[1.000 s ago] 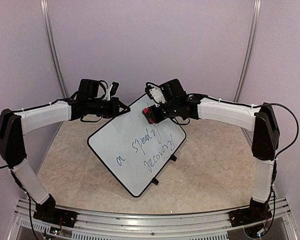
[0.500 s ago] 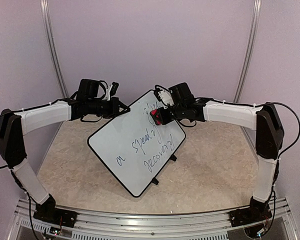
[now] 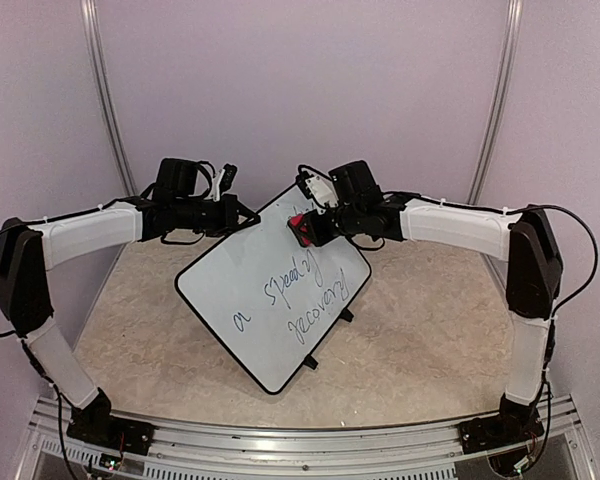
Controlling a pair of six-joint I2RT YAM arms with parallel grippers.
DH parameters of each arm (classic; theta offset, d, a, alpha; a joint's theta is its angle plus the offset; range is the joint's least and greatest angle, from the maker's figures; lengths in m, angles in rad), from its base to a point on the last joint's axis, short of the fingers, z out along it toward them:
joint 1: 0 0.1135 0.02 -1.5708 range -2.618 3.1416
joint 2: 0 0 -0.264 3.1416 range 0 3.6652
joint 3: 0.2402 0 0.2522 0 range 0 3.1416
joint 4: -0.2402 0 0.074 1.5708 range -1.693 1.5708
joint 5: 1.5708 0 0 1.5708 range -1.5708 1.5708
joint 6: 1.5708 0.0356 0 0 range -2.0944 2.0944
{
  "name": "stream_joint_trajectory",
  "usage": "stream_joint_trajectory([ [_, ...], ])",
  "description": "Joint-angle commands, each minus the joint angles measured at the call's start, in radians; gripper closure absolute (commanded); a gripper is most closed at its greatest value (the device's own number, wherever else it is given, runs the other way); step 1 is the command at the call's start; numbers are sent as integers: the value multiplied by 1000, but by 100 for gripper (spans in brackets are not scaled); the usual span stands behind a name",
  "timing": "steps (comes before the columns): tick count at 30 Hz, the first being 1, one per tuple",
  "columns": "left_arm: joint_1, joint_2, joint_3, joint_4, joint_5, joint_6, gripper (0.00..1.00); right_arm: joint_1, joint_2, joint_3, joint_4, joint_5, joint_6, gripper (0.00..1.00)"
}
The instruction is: Erase the whiteboard
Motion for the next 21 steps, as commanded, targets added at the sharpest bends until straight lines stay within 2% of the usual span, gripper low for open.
stream_joint_trajectory([
  [1, -34, -4, -22, 28, 72, 87, 100, 20, 96, 134, -36, -6, -25, 75],
  [5, -34, 0, -20, 27, 73, 87, 100, 21, 109, 160, -58, -19, -26, 75],
  [15, -34, 2, -20, 31, 77, 83, 100, 62, -13, -112, -22, 13, -34, 75],
  [21, -35, 2, -23, 31, 76, 81, 100, 56, 8, -70, -27, 18, -33, 75],
])
